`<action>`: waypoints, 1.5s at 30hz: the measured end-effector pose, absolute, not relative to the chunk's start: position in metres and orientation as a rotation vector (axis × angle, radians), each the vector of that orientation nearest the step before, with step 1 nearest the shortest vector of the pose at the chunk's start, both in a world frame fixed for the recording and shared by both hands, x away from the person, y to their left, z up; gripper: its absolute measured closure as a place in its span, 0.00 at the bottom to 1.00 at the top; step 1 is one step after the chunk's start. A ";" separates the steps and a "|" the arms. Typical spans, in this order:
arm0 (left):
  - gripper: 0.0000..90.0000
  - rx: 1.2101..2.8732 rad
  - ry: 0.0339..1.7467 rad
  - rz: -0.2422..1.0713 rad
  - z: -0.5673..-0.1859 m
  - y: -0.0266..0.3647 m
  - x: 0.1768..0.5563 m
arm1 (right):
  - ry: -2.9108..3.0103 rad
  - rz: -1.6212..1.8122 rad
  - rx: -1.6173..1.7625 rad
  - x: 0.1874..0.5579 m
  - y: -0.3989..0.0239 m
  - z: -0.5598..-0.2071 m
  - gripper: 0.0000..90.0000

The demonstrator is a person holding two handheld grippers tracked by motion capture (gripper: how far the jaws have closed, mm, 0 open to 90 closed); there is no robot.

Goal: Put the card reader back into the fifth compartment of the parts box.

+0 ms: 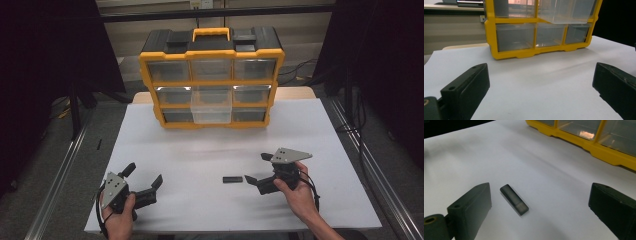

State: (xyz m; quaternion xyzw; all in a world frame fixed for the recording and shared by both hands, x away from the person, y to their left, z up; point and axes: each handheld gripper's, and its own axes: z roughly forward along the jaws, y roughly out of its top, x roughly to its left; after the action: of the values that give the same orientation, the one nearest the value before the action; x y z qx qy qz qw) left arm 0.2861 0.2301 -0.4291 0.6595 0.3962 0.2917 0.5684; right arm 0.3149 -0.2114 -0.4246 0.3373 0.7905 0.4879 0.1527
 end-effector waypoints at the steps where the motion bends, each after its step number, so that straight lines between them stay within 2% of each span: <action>1: 0.01 1.548 0.931 0.686 -0.429 0.230 0.286 | 2.280 1.398 0.960 0.316 -0.209 -0.424 0.04; 25: 0.01 1.547 0.914 0.686 -0.427 0.228 0.287 | 2.548 1.373 0.870 0.350 -0.169 -0.416 0.04; 40: 0.01 1.546 0.919 0.691 -0.427 0.229 0.287 | 2.736 1.195 0.777 0.368 -0.150 -0.413 0.03; 45: 0.01 1.546 0.918 0.689 -0.427 0.229 0.287 | 2.801 1.115 0.721 0.376 -0.144 -0.412 0.08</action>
State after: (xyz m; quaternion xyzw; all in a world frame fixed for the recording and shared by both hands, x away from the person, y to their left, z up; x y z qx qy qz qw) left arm 0.2868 0.2286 -0.4271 0.6590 0.3913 0.2937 0.5713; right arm 0.3761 -0.1440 -0.4124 0.2325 0.9034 0.3596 0.0209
